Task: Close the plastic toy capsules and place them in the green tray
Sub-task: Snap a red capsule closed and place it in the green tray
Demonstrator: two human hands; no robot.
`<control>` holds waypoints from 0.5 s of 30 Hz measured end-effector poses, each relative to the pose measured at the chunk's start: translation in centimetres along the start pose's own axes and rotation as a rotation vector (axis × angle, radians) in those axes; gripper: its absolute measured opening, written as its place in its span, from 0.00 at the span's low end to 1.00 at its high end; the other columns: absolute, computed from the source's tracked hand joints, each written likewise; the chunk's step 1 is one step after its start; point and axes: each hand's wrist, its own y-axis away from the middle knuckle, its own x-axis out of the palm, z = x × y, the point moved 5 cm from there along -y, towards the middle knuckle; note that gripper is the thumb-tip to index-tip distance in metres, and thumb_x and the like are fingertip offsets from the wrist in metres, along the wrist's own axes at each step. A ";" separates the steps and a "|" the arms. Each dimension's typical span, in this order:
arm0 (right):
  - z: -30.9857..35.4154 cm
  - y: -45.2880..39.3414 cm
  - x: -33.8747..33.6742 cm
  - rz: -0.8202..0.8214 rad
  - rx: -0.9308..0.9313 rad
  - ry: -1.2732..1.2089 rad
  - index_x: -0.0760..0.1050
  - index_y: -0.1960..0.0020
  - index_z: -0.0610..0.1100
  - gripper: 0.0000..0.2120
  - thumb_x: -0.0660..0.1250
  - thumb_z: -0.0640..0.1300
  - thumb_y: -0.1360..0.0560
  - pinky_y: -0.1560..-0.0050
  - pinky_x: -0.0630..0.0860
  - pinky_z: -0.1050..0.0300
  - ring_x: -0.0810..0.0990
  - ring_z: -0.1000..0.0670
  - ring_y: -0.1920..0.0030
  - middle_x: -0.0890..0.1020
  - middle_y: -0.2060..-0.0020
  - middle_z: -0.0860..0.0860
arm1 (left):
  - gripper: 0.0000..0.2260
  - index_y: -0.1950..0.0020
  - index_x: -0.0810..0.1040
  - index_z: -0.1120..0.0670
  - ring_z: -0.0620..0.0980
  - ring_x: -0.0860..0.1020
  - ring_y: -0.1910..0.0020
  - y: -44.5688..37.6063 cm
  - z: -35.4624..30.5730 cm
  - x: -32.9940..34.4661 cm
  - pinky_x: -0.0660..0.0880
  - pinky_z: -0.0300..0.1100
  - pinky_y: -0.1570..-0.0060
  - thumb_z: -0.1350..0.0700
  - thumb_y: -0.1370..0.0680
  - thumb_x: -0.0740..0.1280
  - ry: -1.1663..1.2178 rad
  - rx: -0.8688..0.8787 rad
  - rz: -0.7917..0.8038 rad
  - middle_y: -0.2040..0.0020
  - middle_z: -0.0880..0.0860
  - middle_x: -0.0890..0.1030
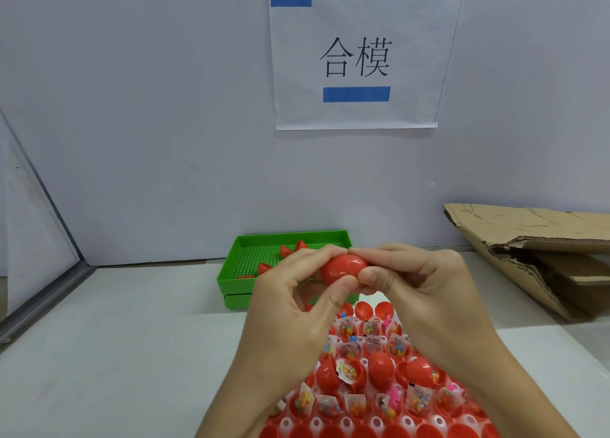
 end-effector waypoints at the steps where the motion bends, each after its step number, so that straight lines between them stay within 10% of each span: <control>1: 0.0 0.0 0.0 0.012 0.018 -0.026 0.84 0.47 0.43 0.12 0.70 0.40 0.30 0.58 0.79 0.68 0.85 0.57 0.60 0.87 0.57 0.53 | 0.09 0.46 0.84 0.48 0.44 0.84 0.50 0.0 0.1 0.1 0.79 0.33 0.53 0.55 0.26 0.72 0.048 -0.026 0.006 0.50 0.47 0.84; 15: 0.2 0.2 0.1 -0.004 0.000 0.112 0.84 0.46 0.46 0.12 0.71 0.42 0.29 0.55 0.81 0.64 0.86 0.56 0.56 0.87 0.56 0.56 | 0.15 0.46 0.83 0.47 0.41 0.83 0.53 -0.2 -0.2 -0.5 0.80 0.33 0.55 0.55 0.32 0.73 0.013 -0.043 -0.018 0.53 0.46 0.82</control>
